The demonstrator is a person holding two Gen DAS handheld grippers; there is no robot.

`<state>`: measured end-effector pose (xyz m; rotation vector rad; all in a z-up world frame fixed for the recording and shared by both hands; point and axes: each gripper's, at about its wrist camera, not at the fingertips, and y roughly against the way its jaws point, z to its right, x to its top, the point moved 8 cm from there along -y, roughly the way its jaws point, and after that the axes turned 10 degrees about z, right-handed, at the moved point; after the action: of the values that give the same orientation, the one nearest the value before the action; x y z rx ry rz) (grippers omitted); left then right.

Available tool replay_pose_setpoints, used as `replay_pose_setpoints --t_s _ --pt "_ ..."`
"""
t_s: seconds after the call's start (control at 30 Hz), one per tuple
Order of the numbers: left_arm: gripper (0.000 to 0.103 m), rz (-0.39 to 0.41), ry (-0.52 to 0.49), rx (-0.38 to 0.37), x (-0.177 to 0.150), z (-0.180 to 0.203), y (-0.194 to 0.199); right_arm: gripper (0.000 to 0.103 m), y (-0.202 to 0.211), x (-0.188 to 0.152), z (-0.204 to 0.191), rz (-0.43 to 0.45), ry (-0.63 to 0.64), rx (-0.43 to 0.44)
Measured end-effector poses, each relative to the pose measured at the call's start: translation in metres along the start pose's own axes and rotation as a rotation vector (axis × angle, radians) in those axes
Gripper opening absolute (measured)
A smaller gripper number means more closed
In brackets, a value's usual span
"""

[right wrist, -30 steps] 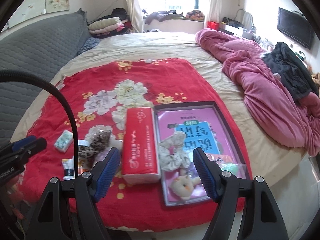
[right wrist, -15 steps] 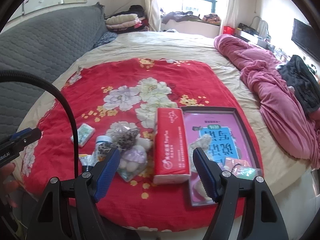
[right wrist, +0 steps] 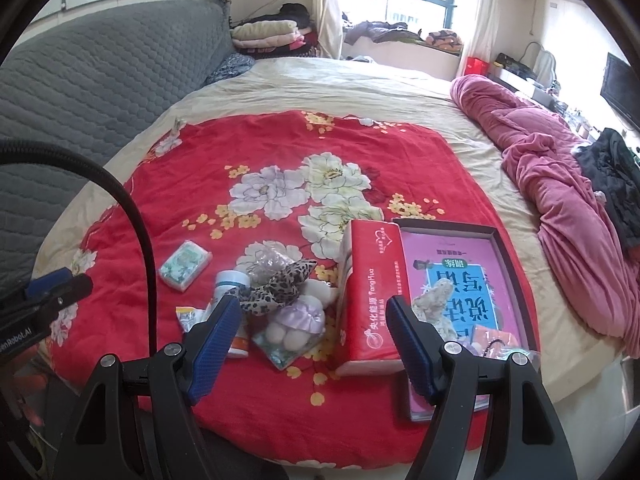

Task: Organize soft objects
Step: 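Move both open tools back over the pile of items, then lower both tools toward the plush bear and leopard-print cloth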

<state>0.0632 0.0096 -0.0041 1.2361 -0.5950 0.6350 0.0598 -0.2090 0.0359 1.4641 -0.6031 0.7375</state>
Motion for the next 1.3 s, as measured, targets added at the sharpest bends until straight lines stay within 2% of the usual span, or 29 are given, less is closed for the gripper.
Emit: replay_pose_setpoints --t_s 0.3,0.57,0.93,1.07,1.17,1.3 --pt "0.053 -0.071 0.002 0.002 -0.03 -0.004 -0.024 0.077 -0.026 -0.023 -0.015 -0.057 0.013 0.027" --pt "0.053 -0.117 -0.003 -0.015 -0.044 0.002 -0.046 0.077 -0.048 -0.036 -0.024 -0.093 0.014 0.048" --pt "0.053 -0.141 -0.053 -0.103 -0.021 0.033 -0.088 0.077 -0.075 -0.064 -0.021 -0.148 -0.006 0.075" --pt "0.053 -0.168 -0.109 -0.132 -0.019 0.042 -0.107 0.077 -0.088 -0.071 -0.026 -0.163 -0.013 0.082" --pt "0.053 -0.179 -0.131 -0.134 -0.015 0.041 -0.118 0.077 -0.097 -0.075 -0.03 -0.163 -0.015 0.081" --pt "0.053 -0.188 -0.1 -0.151 -0.011 0.028 -0.126 0.077 -0.106 -0.078 -0.033 -0.161 -0.026 0.076"
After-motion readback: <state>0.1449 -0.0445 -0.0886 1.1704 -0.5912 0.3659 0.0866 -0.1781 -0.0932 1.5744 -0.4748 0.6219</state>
